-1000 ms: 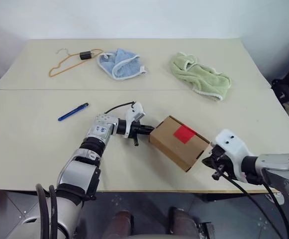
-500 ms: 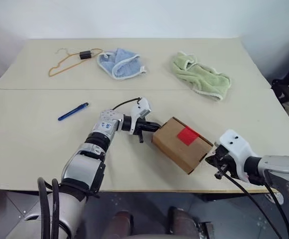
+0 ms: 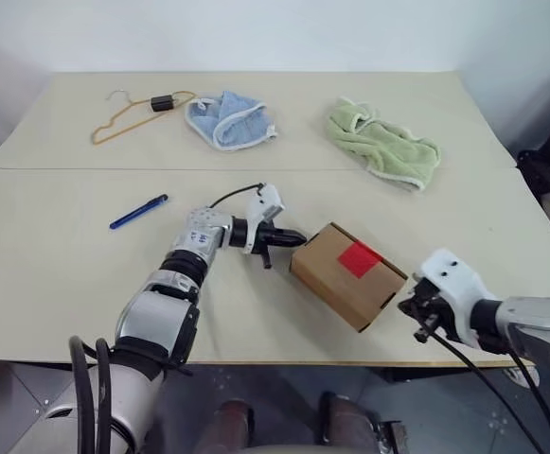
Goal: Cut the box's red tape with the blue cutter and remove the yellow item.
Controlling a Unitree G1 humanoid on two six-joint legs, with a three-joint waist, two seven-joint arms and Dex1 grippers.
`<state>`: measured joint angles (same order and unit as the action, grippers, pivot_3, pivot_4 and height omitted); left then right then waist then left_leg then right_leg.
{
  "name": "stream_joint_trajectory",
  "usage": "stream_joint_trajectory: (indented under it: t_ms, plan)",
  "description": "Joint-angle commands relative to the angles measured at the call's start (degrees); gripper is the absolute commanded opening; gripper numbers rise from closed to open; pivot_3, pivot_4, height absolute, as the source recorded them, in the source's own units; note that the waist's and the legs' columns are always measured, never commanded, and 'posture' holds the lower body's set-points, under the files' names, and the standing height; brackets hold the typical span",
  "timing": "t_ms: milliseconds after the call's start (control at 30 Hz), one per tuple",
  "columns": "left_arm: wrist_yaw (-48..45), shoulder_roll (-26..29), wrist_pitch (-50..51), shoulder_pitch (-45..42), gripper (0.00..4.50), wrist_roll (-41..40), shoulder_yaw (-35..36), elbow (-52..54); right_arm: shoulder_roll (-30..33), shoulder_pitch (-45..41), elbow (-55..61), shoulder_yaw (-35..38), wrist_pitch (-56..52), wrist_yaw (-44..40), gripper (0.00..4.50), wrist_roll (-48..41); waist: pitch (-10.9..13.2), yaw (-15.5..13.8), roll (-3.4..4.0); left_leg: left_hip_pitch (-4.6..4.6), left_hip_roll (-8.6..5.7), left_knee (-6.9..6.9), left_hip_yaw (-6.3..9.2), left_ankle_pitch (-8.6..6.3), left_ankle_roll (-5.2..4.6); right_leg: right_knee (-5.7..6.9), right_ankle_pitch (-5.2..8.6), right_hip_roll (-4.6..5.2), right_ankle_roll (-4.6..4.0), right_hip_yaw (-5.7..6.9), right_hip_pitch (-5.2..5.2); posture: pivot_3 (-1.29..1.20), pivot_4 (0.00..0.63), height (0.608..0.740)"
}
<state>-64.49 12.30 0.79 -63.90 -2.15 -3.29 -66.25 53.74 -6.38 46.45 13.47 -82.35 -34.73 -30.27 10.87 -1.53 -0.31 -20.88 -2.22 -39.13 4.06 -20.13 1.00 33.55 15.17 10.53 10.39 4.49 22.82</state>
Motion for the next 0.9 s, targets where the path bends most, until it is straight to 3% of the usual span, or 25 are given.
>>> stream_joint_trajectory:
  t_ms: [33,100,167,367,600,767,900]
  plan:
    - [1.93,1.69,0.07,-2.60,0.02,-1.61,2.70,0.81,3.36,2.91,-0.87,5.90,6.03,-1.89,0.00,1.67,0.00,0.00,0.00,0.00,0.00,0.00,0.00,0.00,0.00,0.00,0.00,0.00,0.00,0.00,0.00,0.00,0.150,0.740]
    - [2.60,3.04,1.78,-3.43,0.02,-2.81,4.58,1.31,3.30,2.49,-3.08,10.22,9.31,-3.43,0.00,0.87,0.01,0.04,-0.01,0.02,0.00,0.00,-0.01,0.00,0.00,0.01,-0.01,0.00,0.02,0.00,-0.01,0.00,0.150,0.740]
    - [4.53,4.05,1.95,-3.95,0.39,-3.18,5.85,1.83,3.59,1.65,-6.12,13.77,12.05,-4.93,0.00,0.49,0.01,0.08,-0.02,0.02,0.00,-0.01,-0.02,0.00,-0.01,0.01,-0.02,0.00,0.03,-0.01,-0.01,0.00,0.150,0.740]
    - [7.51,7.41,6.90,-4.81,2.21,-4.02,7.66,5.15,3.60,-5.02,-15.30,17.00,18.88,-8.78,1.96,-2.47,0.01,0.23,-0.02,0.02,0.01,-0.01,-0.02,0.01,-0.01,0.01,-0.02,0.00,0.03,-0.01,-0.01,0.00,0.150,0.740]
    - [6.95,17.25,15.87,0.11,4.32,-5.28,9.25,16.33,0.90,-13.22,-23.87,8.99,28.56,-12.03,4.32,-3.54,0.04,0.99,-0.06,0.06,0.02,0.00,-0.02,0.01,0.00,0.02,-0.02,-0.01,0.03,-0.03,0.01,0.00,0.150,0.740]
    - [9.00,23.12,18.51,3.46,4.48,-5.16,10.40,19.66,-0.81,-15.96,-26.48,4.42,32.26,-11.57,4.48,-2.83,0.04,1.25,-0.06,0.05,0.02,-0.02,-0.01,0.01,0.00,0.04,-0.02,0.00,0.03,-0.03,0.00,0.00,0.150,0.740]
    - [15.15,26.93,12.70,5.53,4.48,-3.57,11.78,18.59,-3.35,-18.87,-27.94,1.49,35.46,-10.91,4.48,-2.33,0.04,1.43,-0.07,0.04,0.03,-0.03,0.01,0.02,0.02,0.04,-0.02,0.00,0.03,-0.02,0.01,0.00,0.150,0.740]
